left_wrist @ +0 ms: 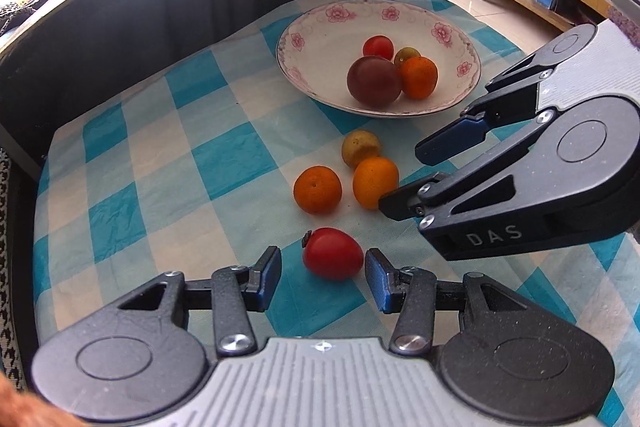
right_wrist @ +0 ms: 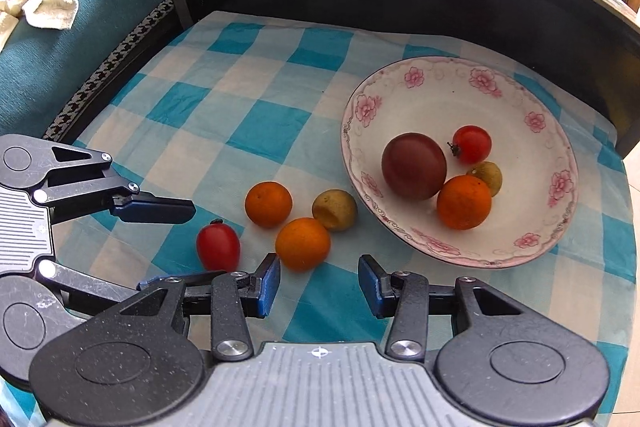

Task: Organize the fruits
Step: 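Close the left gripper on a red cherry tomato on the cloth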

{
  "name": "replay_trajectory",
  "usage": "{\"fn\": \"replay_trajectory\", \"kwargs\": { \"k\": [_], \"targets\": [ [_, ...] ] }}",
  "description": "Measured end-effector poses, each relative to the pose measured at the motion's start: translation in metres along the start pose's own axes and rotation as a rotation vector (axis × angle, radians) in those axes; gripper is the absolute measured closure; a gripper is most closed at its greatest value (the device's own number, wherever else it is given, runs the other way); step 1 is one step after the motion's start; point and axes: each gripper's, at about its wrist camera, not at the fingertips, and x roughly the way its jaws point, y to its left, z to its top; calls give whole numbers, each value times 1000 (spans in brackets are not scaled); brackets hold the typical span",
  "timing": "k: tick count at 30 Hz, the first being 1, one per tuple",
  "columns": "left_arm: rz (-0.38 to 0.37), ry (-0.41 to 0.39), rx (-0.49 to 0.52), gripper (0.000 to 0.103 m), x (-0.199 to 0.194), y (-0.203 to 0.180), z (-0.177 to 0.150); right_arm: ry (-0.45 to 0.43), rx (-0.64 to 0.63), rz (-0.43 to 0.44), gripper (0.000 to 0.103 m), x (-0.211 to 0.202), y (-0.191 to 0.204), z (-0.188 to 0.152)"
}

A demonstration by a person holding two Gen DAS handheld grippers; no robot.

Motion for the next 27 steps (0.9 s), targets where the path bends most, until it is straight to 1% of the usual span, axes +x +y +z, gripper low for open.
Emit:
{"fn": "replay_trajectory", "kwargs": {
  "k": [4,7,8,10,13,18,24,27],
  "targets": [
    [-8,0,2,48,2,-1,2,7,0,7,65,5,1,1],
    [-7,1,1,48,4,-1,3,10,15,20,68,8,0,3],
    [-7,1,3,48,4,-1,3,14,21,26,70,9,0,4],
    [-11,2,5,48,5,-1,3,16,28,40,77,10,0,4],
    [-13,5,11,48,6,-3,2,26,32,56,83,11,2,4],
    [-15,5,27,48,8,-5,2,35,30,57,84,10,3,4],
    [-20,6,45,49,10,-8,3,37,36,33,86,5,-7,2],
    [-16,2,48,50,10,-9,3,34,45,31,91,1,-12,-1]
  ]
}}
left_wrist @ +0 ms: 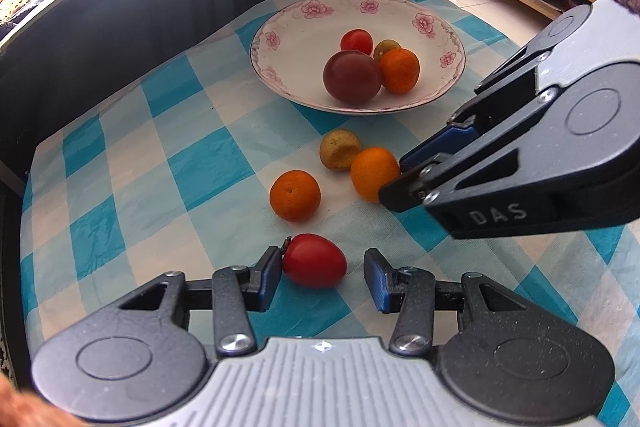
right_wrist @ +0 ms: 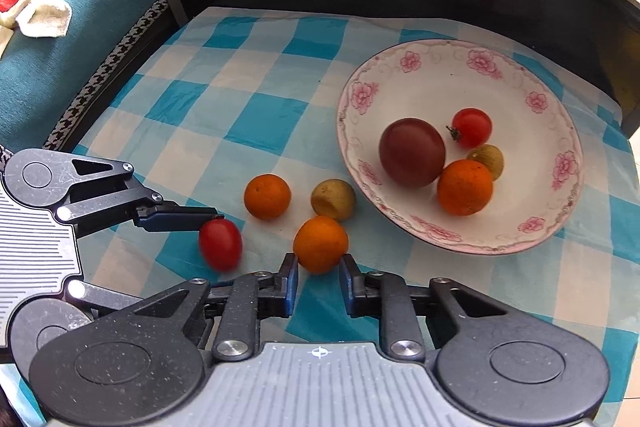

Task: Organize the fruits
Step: 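Close the left gripper on a red cherry tomato on the cloth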

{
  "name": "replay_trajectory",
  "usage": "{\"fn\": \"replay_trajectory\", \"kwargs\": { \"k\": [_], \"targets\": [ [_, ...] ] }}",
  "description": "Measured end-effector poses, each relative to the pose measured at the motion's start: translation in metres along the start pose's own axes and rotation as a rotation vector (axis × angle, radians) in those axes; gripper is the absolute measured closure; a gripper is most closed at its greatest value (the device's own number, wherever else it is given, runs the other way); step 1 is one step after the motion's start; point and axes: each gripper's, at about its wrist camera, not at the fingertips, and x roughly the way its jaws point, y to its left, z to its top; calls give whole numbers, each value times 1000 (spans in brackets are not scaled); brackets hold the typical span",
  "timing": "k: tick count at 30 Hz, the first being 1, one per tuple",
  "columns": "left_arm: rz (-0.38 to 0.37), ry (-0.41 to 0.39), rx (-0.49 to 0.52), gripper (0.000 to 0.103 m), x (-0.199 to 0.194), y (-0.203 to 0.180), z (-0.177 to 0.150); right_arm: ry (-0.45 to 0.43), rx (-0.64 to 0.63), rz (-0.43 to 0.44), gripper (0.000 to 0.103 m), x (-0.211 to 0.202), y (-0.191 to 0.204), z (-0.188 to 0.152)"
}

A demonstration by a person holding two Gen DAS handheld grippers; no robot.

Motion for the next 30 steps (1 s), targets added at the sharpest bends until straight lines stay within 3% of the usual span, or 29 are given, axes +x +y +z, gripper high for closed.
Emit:
{"fn": "replay_trajectory", "kwargs": {
  "k": [8,20,30],
  "targets": [
    [-9,1,-2,56,1,6,-3,17,-3,1,94,-4,-6,-7],
    [-19,-8,-8,56,3,8,-2,1,9,20,81,2,-7,-4],
    [-18,-17,-11,56,3,8,-3,-10,19,41,79,13,0,1]
  ]
}}
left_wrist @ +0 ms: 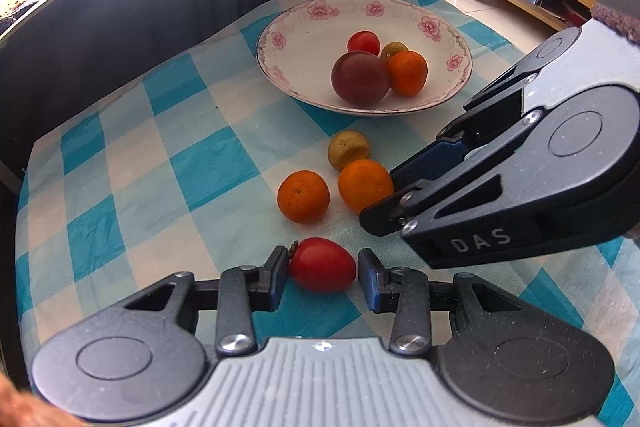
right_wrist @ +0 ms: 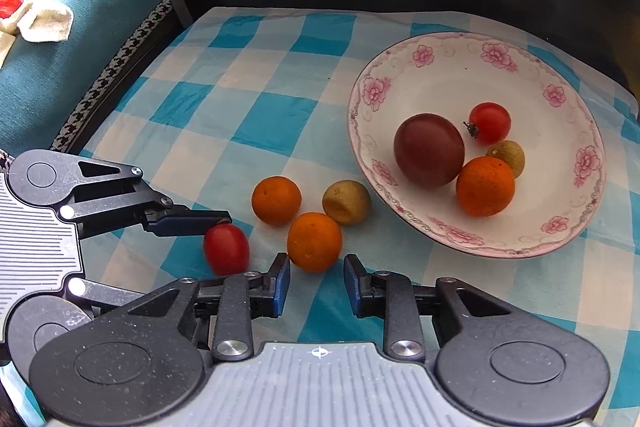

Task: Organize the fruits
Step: 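Close the left gripper on a red cherry tomato on the cloth, then grasp an orange with the right gripper while the left gripper holds the tomato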

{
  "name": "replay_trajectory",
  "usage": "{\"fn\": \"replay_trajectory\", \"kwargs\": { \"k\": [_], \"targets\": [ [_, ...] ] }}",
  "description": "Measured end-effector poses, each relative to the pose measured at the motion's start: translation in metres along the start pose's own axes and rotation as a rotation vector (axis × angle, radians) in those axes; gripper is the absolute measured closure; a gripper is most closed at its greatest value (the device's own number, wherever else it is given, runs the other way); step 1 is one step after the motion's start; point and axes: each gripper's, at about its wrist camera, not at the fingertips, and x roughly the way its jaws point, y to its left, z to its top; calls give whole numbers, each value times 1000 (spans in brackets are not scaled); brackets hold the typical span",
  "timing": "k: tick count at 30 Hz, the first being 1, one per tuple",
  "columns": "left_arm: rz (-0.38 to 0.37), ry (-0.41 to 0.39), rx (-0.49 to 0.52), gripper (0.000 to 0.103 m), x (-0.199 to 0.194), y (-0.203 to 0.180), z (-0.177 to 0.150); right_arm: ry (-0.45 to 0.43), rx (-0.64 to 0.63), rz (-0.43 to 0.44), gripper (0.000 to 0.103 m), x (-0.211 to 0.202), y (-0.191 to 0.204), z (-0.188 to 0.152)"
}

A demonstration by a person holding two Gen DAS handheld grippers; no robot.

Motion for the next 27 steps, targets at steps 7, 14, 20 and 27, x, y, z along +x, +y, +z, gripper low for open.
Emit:
{"fn": "replay_trajectory", "kwargs": {
  "k": [7,14,20,27],
  "targets": [
    [4,-6,5,56,0,1,1,-11,9,3,78,3,3,5],
    [14,3,27,60,-2,-1,1,1,-12,-24,80,2,6,3],
    [26,0,33,60,-6,-1,2,5,-15,-40,80,-5,4,-1],
    [37,-23,23,60,-11,-2,10,-20,-22,-57,80,-17,1,-3]
  ]
}}
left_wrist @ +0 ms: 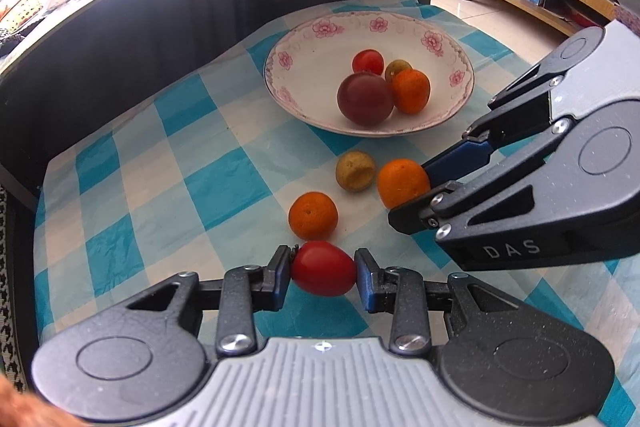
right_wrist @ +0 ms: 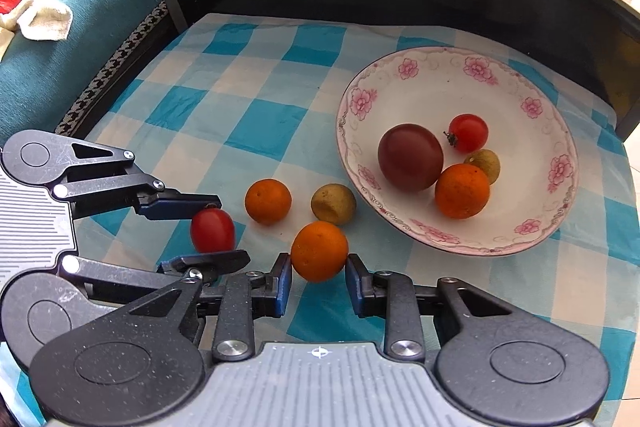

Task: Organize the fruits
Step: 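Grasp an orange with the right gripper while the left gripper holds the tomato, then carry the tomato and orange over the white plate and lower them inside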

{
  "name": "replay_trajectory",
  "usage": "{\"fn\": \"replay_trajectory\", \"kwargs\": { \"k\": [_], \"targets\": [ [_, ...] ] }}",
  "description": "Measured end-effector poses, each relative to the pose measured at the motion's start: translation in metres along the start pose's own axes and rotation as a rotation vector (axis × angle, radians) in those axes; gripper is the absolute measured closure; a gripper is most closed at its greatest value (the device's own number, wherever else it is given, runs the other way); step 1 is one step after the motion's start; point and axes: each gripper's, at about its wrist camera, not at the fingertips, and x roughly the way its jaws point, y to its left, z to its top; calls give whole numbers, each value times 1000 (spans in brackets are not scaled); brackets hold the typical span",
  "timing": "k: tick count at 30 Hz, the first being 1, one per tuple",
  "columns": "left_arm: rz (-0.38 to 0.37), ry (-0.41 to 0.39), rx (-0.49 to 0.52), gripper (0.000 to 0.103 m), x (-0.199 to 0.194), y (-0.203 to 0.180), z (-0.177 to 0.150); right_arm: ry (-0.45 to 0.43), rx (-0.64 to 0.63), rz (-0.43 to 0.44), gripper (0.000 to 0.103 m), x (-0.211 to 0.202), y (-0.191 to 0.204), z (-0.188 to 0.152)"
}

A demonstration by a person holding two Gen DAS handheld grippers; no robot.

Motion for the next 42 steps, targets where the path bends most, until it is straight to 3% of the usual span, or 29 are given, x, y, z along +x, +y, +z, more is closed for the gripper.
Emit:
{"fn": "replay_trajectory", "kwargs": {
  "k": [28,42],
  "targets": [
    [28,-98,-41,60,-10,-8,53,-105,64,-88,80,-42,-33,7],
    [33,-123,-47,60,5,-16,72,-121,106,-147,79,-39,-56,12]
  ]
}}
